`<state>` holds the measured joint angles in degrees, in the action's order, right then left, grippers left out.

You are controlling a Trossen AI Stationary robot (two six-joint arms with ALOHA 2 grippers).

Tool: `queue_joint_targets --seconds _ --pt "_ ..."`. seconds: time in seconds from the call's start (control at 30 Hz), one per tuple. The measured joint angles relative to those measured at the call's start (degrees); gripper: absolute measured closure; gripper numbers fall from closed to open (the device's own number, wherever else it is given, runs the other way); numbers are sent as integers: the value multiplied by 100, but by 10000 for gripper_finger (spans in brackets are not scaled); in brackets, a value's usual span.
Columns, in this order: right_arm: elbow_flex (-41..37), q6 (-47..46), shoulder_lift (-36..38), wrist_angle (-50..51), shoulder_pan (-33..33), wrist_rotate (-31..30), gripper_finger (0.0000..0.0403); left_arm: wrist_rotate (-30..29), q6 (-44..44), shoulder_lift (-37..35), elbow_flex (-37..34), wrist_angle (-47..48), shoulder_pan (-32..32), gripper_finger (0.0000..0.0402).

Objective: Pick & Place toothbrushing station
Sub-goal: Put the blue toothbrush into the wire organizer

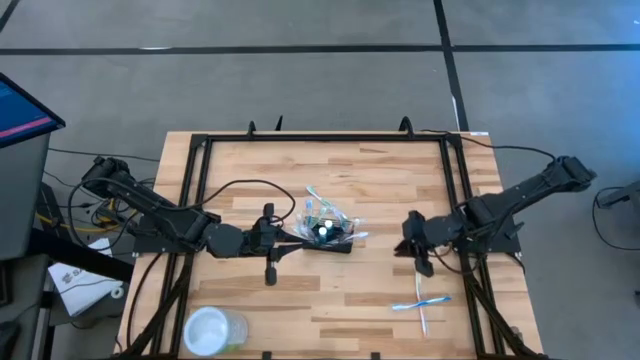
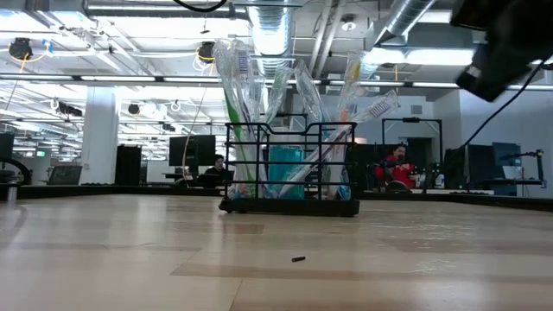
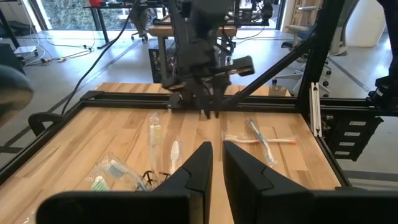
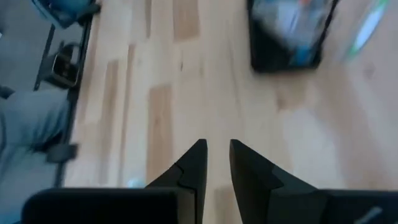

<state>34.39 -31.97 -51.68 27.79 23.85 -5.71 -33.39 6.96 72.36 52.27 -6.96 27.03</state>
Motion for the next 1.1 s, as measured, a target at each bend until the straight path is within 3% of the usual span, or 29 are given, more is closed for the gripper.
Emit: queue_joint_targets --seconds 0.27,0.4,0.7,1.1 --pt "0 -2084 -2 651 818 292 342 0 212 -1 -1 2 0 372" --pt "0 -2610 -141 531 1329 438 342 2 216 -1 0 4 0 372" --pt "2 -3059 -1054 -52 2221 441 342 2 216 -1 -1 4 1 372" --pt "2 -3174 -2140 -1067 2650 552 342 2 407 -1 -2 6 0 372"
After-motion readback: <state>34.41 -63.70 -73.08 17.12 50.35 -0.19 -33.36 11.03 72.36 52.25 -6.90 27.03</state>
